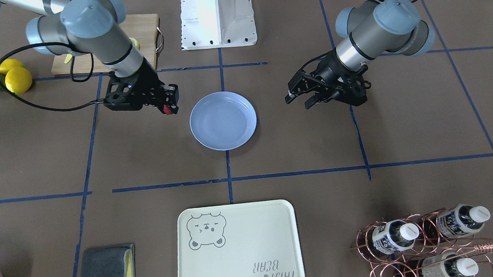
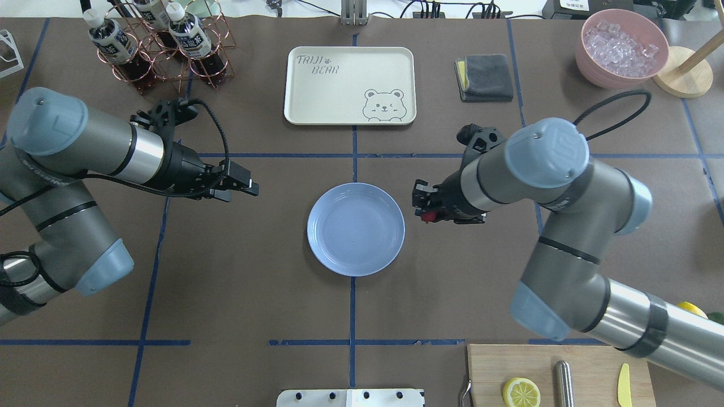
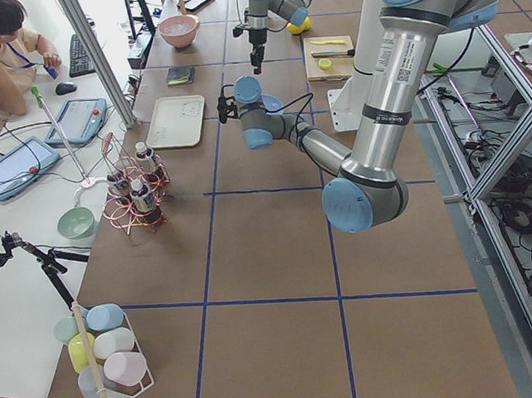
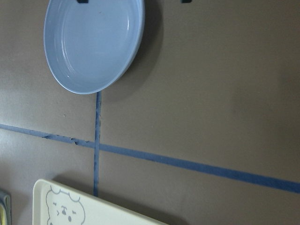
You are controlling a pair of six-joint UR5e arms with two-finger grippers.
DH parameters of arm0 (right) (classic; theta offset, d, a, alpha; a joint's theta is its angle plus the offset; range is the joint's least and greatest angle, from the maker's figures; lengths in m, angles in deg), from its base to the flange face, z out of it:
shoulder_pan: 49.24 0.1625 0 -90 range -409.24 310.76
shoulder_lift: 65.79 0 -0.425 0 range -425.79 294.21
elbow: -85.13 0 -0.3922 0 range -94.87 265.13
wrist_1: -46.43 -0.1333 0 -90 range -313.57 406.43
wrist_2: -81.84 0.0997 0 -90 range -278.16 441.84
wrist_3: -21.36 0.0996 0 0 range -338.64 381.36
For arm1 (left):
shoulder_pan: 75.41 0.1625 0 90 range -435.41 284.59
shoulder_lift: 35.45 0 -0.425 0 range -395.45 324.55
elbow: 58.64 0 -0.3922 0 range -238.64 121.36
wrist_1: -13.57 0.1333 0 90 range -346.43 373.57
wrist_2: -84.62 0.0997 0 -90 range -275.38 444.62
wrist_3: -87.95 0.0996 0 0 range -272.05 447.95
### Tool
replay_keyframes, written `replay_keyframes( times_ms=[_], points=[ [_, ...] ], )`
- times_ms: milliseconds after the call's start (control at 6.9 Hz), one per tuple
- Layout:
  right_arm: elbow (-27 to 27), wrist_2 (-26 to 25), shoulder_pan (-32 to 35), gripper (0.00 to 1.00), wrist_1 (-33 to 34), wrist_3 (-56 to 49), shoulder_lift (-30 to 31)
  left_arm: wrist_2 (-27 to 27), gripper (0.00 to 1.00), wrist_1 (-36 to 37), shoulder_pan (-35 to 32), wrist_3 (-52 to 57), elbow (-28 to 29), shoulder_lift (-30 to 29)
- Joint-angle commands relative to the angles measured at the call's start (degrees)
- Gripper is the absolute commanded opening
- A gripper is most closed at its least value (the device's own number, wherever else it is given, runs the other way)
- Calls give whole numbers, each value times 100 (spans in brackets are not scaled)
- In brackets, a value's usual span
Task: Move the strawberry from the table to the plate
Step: 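Carry the strawberry over the plate with the right gripper while the left withdraws, then lower the strawberry onto the plate and open the right gripper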
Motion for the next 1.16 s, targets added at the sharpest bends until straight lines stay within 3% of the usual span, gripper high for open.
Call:
replay_keyframes(
  times_ms=[0, 290, 580, 1014],
  points=[
    [1077, -640, -359, 0, 153, 625, -1201, -15, 72, -7, -255, 786, -282, 674],
    [1573, -818, -526, 0, 144, 732, -1504, -23, 74, -16, -467, 1308, -458, 1089],
    [1706, -1082, -667, 0, 144, 741, -1504, -6, 77, -16, -450, 1299, -441, 1055],
    [1874, -1082, -755, 0, 136, 714, -1504, 3, 77, -25, -450, 1291, -441, 1046]
  ],
)
